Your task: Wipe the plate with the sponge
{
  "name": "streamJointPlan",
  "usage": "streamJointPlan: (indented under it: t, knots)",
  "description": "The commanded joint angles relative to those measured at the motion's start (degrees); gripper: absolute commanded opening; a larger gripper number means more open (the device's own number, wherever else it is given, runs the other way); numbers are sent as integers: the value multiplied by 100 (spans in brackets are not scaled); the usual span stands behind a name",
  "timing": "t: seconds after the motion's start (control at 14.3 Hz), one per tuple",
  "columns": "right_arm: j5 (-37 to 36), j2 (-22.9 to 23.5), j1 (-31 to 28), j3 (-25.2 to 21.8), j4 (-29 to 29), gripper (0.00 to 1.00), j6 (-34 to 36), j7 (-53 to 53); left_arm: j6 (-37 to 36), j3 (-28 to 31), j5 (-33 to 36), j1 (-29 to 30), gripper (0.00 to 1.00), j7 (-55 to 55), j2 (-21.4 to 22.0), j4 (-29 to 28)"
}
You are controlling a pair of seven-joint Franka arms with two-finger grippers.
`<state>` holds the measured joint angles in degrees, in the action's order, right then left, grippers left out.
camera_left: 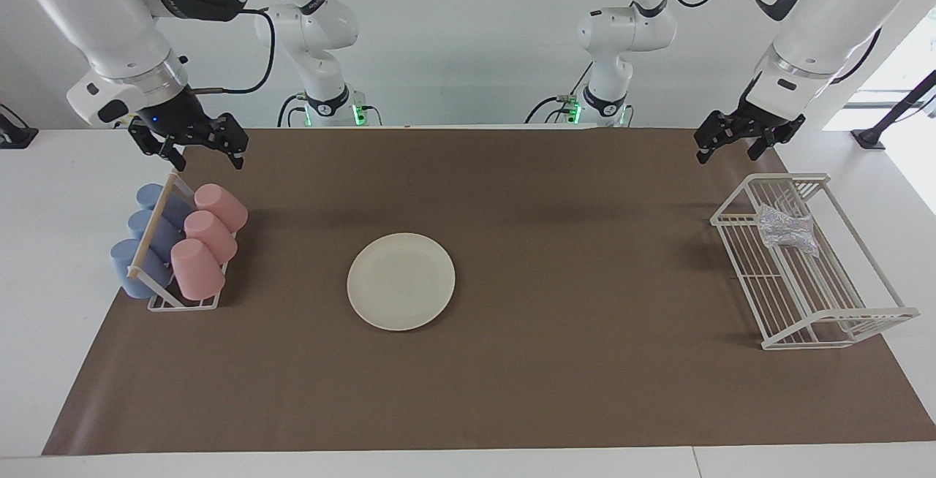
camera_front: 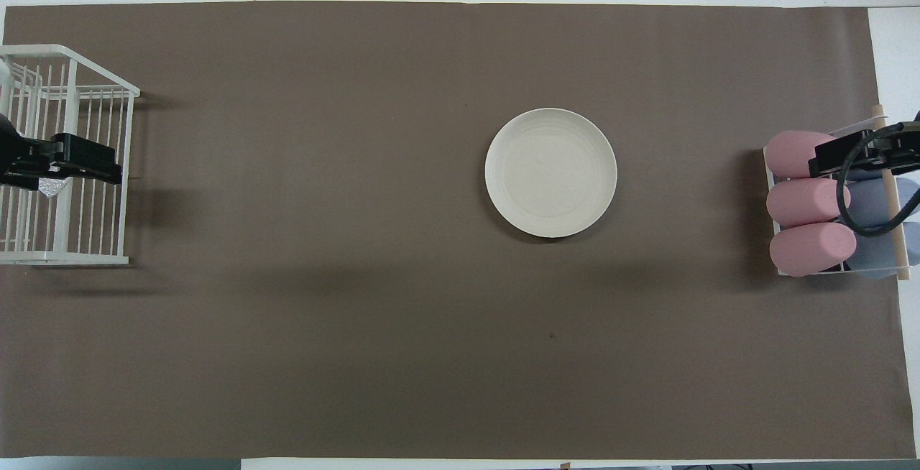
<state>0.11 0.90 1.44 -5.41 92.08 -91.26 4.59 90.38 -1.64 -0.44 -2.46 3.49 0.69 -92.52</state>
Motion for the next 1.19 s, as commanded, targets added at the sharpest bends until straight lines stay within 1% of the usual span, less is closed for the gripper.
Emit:
streamJointPlan:
  t: [0.0,0.49,0.63,0.7,0.77,0.98,1.12]
  knots:
    - [-2,-125,5,14,169,100,-138,-10,-38,-30,-97,79,100,-50,-16,50]
    - [-2,-125,5,14,169,100,-138,-10,85,5,-97,105,100,-23,2,-20]
    - [-2,-125,5,14,169,100,-138,-10,120,14,-88,96,100,204,10,-82]
    - [-2,-125,5,22,169,100,-138,-10,181,14,-10,79,100,414,71,-213]
    - [-2,-125,5,14,169,100,-138,-10,260,6,122,44,100,634,89,-284]
    - [-2,-125,14,22,178,100,-129,-168,330,-21,1192,-193,100,768,-50,-512]
    - [-2,-134,14,31,187,100,-129,-492,401,-12,1903,-342,100,785,-366,-504]
